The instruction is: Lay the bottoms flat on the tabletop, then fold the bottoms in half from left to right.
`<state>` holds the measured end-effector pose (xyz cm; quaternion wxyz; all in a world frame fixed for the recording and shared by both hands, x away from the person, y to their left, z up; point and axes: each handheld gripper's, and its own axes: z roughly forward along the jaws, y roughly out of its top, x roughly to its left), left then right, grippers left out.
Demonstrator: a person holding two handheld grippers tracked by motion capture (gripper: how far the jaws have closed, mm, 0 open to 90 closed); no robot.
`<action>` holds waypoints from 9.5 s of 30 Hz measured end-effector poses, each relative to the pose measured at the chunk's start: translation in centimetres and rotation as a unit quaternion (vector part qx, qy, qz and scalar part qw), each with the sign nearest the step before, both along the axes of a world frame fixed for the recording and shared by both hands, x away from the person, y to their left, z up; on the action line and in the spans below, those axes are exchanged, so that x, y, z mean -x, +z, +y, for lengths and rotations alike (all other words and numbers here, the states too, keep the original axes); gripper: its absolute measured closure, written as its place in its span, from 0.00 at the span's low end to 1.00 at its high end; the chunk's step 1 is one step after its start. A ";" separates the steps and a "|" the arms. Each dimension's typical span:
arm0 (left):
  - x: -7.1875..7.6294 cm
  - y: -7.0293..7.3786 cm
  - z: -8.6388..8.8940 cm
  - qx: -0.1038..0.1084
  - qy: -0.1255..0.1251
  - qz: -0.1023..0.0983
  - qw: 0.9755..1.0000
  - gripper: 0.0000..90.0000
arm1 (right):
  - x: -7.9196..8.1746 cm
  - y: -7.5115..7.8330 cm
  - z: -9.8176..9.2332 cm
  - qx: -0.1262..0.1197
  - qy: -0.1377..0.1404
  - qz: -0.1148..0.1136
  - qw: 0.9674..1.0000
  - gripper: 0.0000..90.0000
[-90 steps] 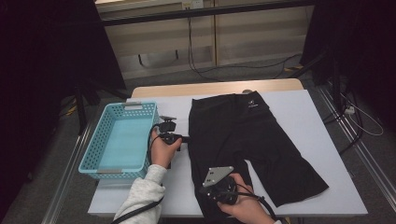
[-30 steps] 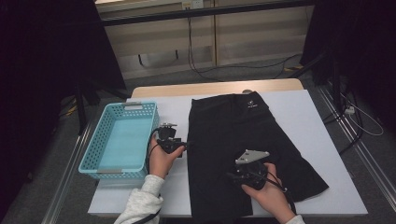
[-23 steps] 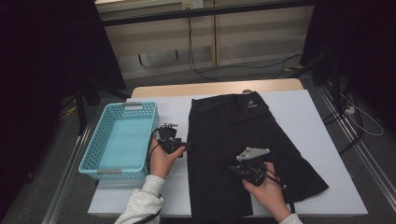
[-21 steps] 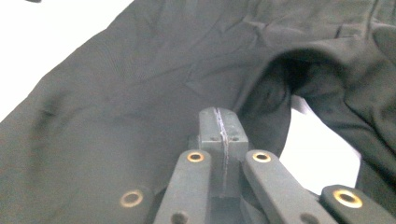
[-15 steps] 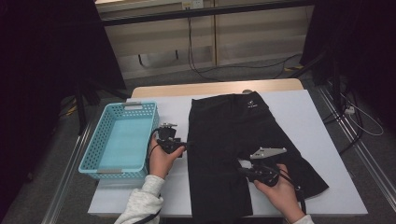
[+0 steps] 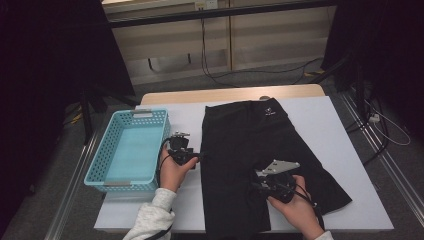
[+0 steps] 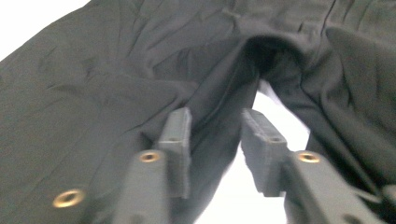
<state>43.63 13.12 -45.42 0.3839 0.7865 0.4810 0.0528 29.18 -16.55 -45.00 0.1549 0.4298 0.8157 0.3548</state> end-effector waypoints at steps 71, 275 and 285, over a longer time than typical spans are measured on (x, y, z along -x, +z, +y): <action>4.7 1.3 0.7 -0.033 -0.060 0.006 0.998 0.13 | -3.6 1.6 -0.9 -0.044 -0.013 -0.066 0.997 0.13; 7.6 1.9 -5.0 0.049 -0.079 -0.024 0.995 0.94 | -11.2 2.1 1.1 -0.038 -0.013 -0.048 0.998 1.00; 7.5 1.3 -5.1 0.047 -0.095 -0.030 0.994 0.54 | -9.9 1.3 -2.4 -0.020 -0.042 -0.043 0.998 1.00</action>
